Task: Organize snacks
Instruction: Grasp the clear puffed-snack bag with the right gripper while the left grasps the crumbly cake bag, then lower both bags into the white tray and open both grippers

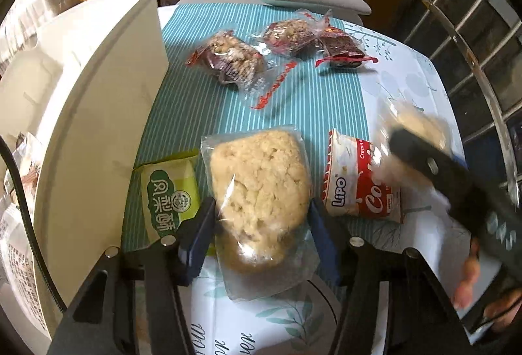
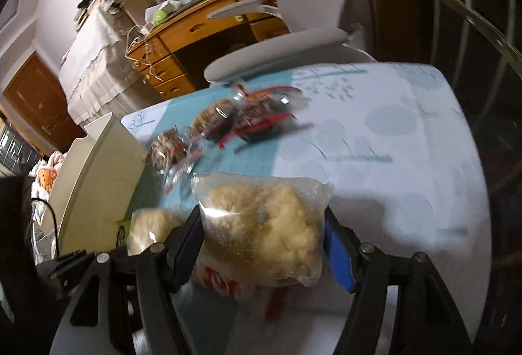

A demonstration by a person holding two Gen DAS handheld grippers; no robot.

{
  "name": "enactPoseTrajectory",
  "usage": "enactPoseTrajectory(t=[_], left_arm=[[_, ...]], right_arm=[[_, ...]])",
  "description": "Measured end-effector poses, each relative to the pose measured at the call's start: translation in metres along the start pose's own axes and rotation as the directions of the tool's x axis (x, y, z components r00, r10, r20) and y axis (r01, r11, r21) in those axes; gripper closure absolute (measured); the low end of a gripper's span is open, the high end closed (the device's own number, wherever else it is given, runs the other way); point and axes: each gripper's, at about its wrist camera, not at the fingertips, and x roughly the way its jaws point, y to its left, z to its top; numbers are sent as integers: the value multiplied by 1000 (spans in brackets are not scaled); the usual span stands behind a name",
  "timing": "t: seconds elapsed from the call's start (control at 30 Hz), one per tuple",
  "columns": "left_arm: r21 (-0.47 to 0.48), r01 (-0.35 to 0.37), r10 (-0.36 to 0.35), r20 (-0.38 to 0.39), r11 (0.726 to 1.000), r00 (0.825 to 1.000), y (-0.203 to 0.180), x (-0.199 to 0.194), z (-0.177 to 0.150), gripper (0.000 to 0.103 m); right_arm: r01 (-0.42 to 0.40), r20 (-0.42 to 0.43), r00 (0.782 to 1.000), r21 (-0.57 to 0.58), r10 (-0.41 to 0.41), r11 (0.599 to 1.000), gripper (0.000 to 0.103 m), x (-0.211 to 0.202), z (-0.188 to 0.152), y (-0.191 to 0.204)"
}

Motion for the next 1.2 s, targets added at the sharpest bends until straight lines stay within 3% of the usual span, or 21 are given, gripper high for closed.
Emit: enactPoseTrajectory(t=[0.37, 0.67, 0.93, 1.07, 1.2], left_arm=[[-41, 27, -29, -39, 999, 999, 13, -26, -17, 49], [0, 111, -111, 13, 994, 994, 14, -92, -44, 49], [35, 259, -261, 118, 965, 958, 36, -155, -75, 49], [56, 291, -296, 148, 955, 944, 53, -177, -84, 49], [59, 296, -301, 149, 953, 942, 73, -189, -85, 49]], right_arm=[[17, -83, 996, 39, -14, 999, 35, -38, -43, 7], [-10, -156, 988, 74, 22, 997, 35, -74, -76, 34], [0, -192, 981, 94, 18, 996, 35, -103, -115, 56], [-17, -201, 978, 183, 55, 983, 35, -113, -135, 66], [-26, -186, 980, 221, 69, 975, 35, -120, -146, 87]])
